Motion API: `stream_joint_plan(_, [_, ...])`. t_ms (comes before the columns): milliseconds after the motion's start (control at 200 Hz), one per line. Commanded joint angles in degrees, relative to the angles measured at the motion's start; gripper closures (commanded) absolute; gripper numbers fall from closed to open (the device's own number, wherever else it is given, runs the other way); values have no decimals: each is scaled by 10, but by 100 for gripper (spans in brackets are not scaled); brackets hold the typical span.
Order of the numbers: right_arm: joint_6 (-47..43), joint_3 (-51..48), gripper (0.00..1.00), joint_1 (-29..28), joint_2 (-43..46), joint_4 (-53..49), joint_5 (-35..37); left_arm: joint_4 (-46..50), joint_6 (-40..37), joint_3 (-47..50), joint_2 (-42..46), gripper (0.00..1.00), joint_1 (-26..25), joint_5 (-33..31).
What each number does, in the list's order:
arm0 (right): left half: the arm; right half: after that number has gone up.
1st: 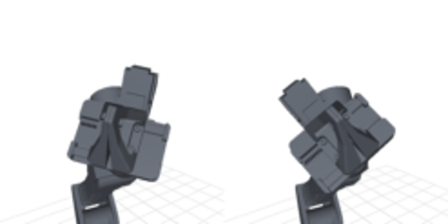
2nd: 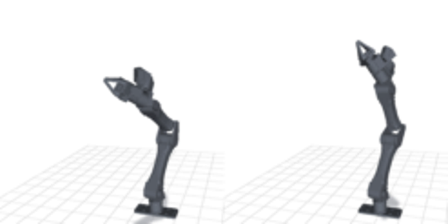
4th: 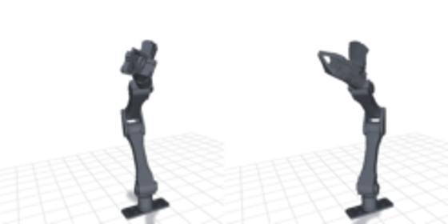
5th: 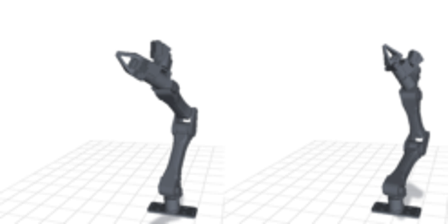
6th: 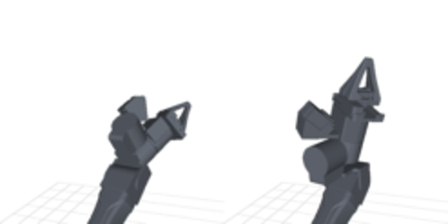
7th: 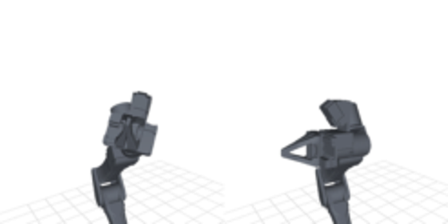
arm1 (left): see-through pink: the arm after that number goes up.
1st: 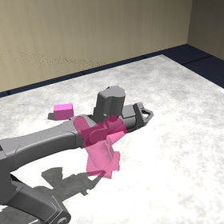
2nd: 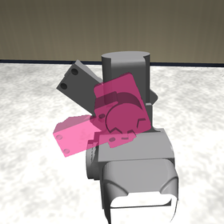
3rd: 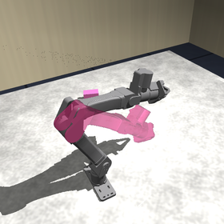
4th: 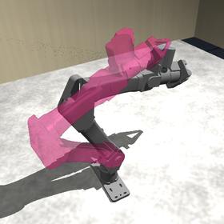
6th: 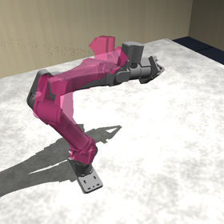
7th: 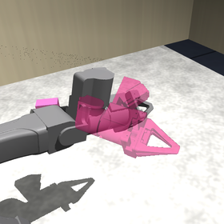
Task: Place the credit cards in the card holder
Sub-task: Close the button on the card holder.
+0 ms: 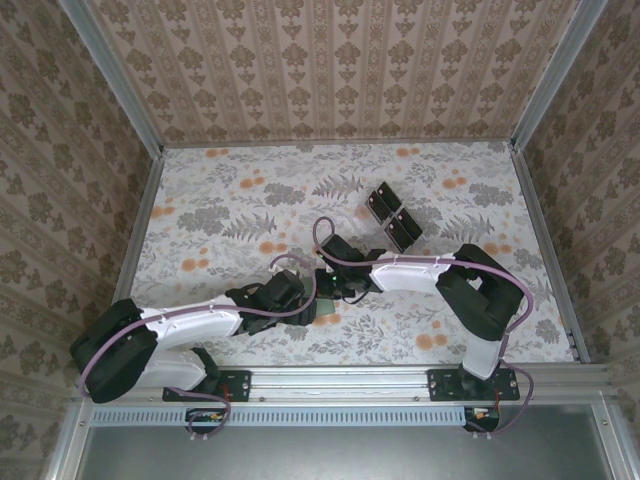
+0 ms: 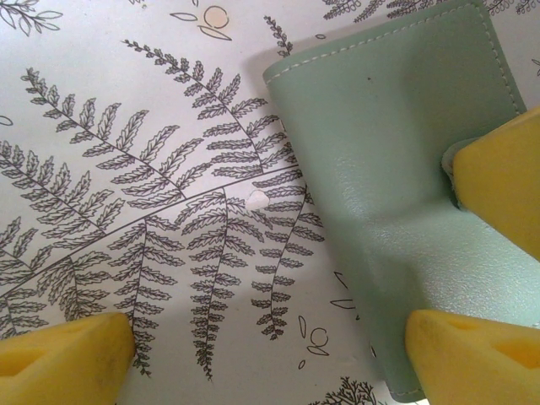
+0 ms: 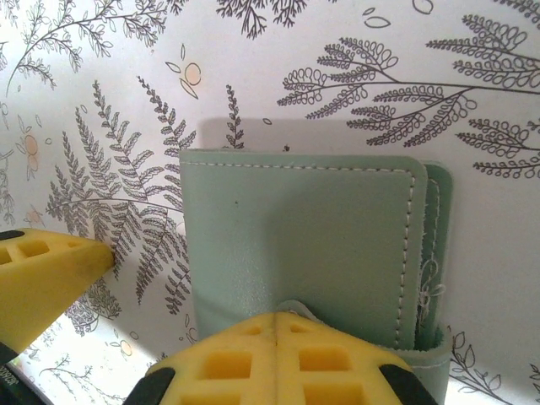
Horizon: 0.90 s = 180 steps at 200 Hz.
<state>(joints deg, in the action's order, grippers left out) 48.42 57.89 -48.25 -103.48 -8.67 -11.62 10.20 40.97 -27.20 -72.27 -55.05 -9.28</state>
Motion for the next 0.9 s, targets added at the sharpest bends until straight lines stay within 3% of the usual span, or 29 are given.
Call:
stream_joint_plan(0, [12,-43,100,12,-52,-81,38,7,15,5,-10,6,-1,5])
stream_joint_plan(435, [27,-84,100,26,-69,-69,43,7,16,3,-10,6,-1,5])
stream_joint_plan(695, [8,-41,100,26,-48,-59,22,8,18,-1,-8,6,-1,5])
stream_joint_plan(895, [-12,27,75,20,-36,-46,-1,-1,20,2,24,6,7,-8])
